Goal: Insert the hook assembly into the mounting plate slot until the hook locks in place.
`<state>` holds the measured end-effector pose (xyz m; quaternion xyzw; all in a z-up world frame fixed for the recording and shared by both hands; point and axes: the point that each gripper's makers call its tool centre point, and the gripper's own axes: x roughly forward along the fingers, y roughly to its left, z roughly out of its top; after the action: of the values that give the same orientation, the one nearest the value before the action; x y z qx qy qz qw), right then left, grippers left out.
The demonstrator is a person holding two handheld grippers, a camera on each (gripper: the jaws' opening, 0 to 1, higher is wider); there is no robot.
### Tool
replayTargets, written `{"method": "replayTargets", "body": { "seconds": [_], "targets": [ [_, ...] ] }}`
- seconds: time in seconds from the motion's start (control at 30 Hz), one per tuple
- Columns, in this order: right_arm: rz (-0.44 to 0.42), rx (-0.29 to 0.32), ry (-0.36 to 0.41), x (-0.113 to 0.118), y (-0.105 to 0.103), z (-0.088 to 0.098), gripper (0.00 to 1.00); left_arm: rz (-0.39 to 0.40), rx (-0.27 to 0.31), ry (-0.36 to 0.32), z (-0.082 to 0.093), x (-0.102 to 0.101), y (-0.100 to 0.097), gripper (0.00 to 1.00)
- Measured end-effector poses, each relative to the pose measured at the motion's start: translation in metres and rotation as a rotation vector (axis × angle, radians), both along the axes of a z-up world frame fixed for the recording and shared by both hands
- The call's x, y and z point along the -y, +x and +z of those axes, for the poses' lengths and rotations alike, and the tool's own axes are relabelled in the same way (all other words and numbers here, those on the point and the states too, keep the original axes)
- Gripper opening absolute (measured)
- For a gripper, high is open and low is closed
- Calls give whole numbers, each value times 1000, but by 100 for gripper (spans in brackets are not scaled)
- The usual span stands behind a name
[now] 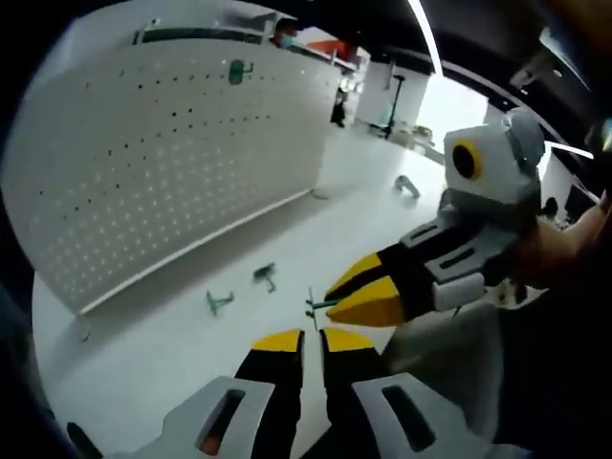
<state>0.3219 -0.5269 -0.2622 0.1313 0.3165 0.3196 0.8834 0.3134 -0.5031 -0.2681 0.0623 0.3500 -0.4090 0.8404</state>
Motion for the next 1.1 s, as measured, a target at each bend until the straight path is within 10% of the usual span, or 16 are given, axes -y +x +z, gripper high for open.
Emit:
{"method": "replayTargets", "body": {
  "seconds": [0.37,0.5,1.1],
  "targets": [
    [-28,-10,63,0,3,10,6,1,26,-23,-7,2,1,21],
    [-38,-29,127,-5,4,19,6,13,160,-33,2,-1,13,24],
    [-43,-93,291,-24,-1,42,6,57,328,-155,35,-3,22,15]
  ]
}}
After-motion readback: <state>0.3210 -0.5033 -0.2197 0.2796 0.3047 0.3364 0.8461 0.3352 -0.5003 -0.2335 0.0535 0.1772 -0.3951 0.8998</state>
